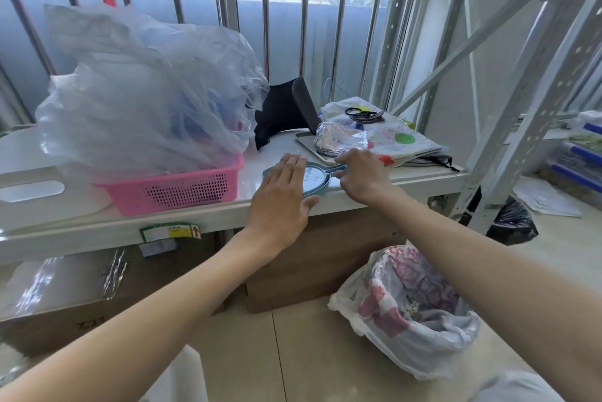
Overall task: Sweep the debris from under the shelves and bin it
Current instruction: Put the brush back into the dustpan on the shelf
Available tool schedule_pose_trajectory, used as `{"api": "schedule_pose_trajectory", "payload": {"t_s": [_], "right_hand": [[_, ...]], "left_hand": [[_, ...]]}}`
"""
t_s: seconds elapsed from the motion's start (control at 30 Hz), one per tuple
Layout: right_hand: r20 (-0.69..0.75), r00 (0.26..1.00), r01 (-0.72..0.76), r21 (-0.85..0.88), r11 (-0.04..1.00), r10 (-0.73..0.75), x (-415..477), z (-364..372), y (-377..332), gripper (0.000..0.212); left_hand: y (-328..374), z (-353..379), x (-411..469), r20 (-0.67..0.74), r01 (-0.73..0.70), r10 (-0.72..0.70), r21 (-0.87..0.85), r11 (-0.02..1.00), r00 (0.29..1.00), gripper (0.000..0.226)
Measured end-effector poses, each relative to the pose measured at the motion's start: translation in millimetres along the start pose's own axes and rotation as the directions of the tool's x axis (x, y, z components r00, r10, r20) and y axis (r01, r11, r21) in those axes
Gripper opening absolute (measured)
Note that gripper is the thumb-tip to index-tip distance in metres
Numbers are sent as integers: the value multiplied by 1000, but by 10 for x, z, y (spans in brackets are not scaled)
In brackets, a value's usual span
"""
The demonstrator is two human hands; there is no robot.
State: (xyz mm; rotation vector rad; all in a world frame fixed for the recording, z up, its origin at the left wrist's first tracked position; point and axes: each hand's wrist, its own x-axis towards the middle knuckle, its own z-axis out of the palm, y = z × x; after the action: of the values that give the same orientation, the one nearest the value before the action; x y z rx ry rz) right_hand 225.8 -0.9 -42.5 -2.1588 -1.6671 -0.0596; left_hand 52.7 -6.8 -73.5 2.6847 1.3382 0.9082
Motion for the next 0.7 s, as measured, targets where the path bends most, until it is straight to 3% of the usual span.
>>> {"api": "schedule_pose_trajectory", "payload": {"t_s": [0.07,0.33,0.47,0.6,0.7], "right_hand": [[-9,1000,16,-24,1000,-16,-28,11,-31,12],[-37,999,28,-9,1000,-29,64,30,-41,16],[-2,1000,10,37,999,-10,124,76,-40,31],[30,1000,-1,65,998,0,210,140,-36,16],[34,999,30,73,997,-32,226,131,-19,36]], "left_hand": [[-4,77,31,8,-2,2,43,999,1000,68],[-70,260,189,53,144,-147,61,988,988,59],[-117,289,280,44,164,-167,66,984,985,57],[-166,345,350,14,179,-181,81,980,983,54],[-182,364,389,16,190,-191,66,980,981,53]]}}
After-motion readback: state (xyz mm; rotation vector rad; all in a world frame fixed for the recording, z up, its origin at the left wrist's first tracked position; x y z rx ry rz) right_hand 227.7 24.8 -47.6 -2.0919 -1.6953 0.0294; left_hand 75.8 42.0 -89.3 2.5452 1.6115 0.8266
